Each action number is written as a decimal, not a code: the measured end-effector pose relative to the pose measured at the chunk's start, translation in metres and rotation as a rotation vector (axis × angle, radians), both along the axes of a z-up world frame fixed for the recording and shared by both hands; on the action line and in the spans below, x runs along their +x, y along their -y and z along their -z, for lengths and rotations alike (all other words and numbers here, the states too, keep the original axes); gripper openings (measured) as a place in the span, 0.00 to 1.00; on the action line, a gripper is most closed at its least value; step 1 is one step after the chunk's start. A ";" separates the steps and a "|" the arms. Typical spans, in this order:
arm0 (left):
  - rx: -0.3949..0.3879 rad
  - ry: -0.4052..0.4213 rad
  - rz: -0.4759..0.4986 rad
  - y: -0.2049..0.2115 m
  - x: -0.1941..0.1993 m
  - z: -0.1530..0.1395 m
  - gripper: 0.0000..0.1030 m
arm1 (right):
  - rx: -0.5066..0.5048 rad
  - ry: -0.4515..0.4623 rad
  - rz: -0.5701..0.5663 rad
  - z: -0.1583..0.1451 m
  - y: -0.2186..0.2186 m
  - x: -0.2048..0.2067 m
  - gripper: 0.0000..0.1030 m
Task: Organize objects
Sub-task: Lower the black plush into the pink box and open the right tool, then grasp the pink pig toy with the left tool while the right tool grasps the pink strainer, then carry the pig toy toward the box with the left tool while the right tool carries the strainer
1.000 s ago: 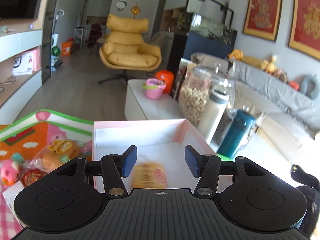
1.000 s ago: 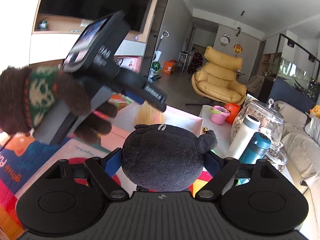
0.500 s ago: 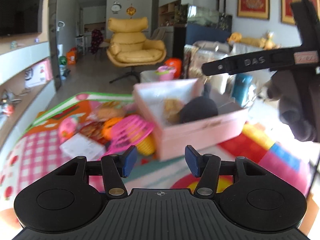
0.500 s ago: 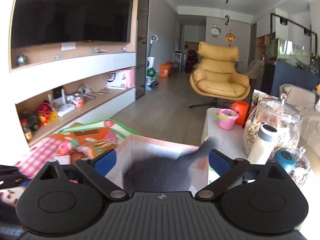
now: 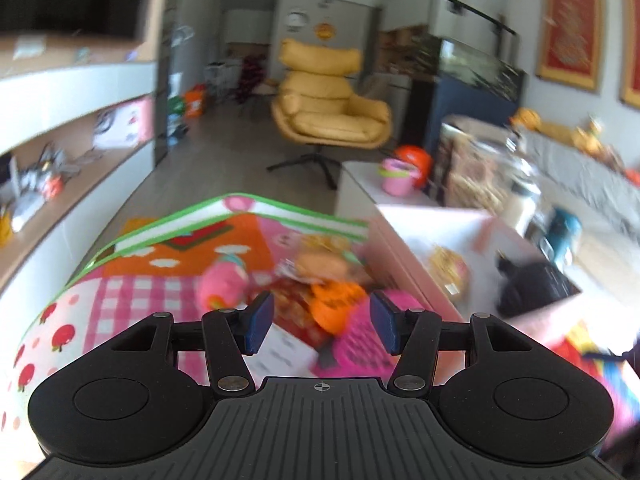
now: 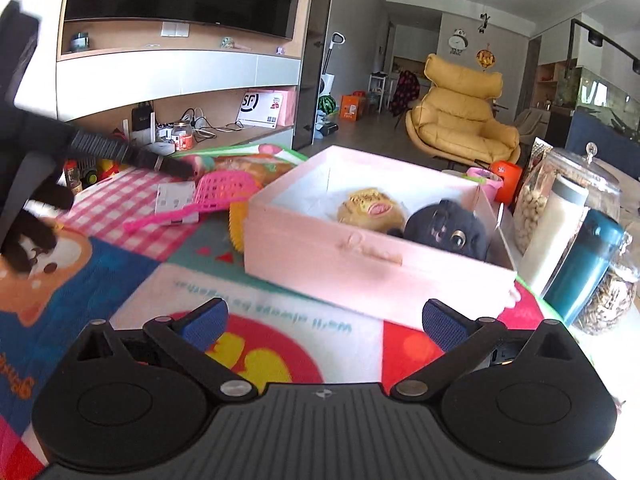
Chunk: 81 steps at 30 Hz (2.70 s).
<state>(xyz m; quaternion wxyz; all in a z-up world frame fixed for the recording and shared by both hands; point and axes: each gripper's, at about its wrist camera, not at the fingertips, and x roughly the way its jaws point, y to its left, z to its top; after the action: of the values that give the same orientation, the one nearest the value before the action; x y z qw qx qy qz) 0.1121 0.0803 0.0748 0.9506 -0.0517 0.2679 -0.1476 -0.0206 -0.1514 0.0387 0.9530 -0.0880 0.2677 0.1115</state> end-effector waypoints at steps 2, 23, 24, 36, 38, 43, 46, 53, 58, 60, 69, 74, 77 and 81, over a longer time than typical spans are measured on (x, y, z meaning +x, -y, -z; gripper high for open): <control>-0.021 -0.044 -0.068 -0.010 0.028 -0.001 0.56 | -0.010 -0.008 0.008 0.003 -0.003 0.000 1.00; 0.017 -0.202 -0.156 -0.030 0.074 0.025 0.44 | 0.007 -0.072 0.027 0.007 0.001 0.012 1.00; 0.002 -0.183 -0.145 -0.031 0.062 0.020 0.44 | 0.004 -0.072 0.028 0.007 0.001 0.012 1.00; 0.072 -0.201 0.051 -0.013 -0.095 0.028 0.44 | -0.052 0.082 -0.156 -0.052 -0.064 0.038 1.00; 0.072 -0.188 0.055 -0.015 -0.107 0.027 0.44 | -0.057 0.082 -0.172 -0.056 -0.082 0.054 1.00; 0.059 -0.168 -0.017 -0.033 -0.119 0.019 0.44 | -0.121 0.023 -0.169 -0.042 -0.124 0.093 0.86; 0.045 -0.160 -0.034 -0.035 -0.122 0.013 0.44 | -0.174 0.009 -0.140 -0.026 -0.135 0.103 0.77; 0.037 -0.128 -0.045 -0.029 -0.138 0.003 0.44 | -0.162 0.016 -0.191 -0.031 -0.117 0.058 0.54; 0.000 -0.097 -0.045 -0.014 -0.150 0.009 0.44 | -0.091 0.001 -0.315 -0.042 -0.075 -0.004 0.54; -0.008 -0.103 -0.030 -0.006 -0.151 0.014 0.44 | -0.079 -0.027 -0.367 -0.041 -0.058 -0.022 0.54; -0.022 -0.161 0.036 0.016 -0.153 0.027 0.44 | -0.233 -0.014 -0.285 -0.022 -0.005 -0.047 0.77; -0.015 -0.175 0.019 0.015 -0.155 0.030 0.44 | -0.041 -0.122 -0.181 -0.027 0.008 -0.041 0.91; -0.009 -0.173 0.017 0.019 -0.156 0.032 0.44 | 0.083 -0.177 -0.094 -0.020 -0.004 -0.038 1.00; -0.004 -0.164 -0.001 0.020 -0.157 0.032 0.44 | 0.159 -0.219 -0.021 -0.002 -0.033 -0.033 1.00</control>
<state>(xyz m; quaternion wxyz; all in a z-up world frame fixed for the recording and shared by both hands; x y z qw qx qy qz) -0.0447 0.0606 0.0428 0.9254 -0.0657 0.3448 -0.1431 -0.0532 -0.1188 0.0410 0.9209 -0.0025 0.3593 0.1512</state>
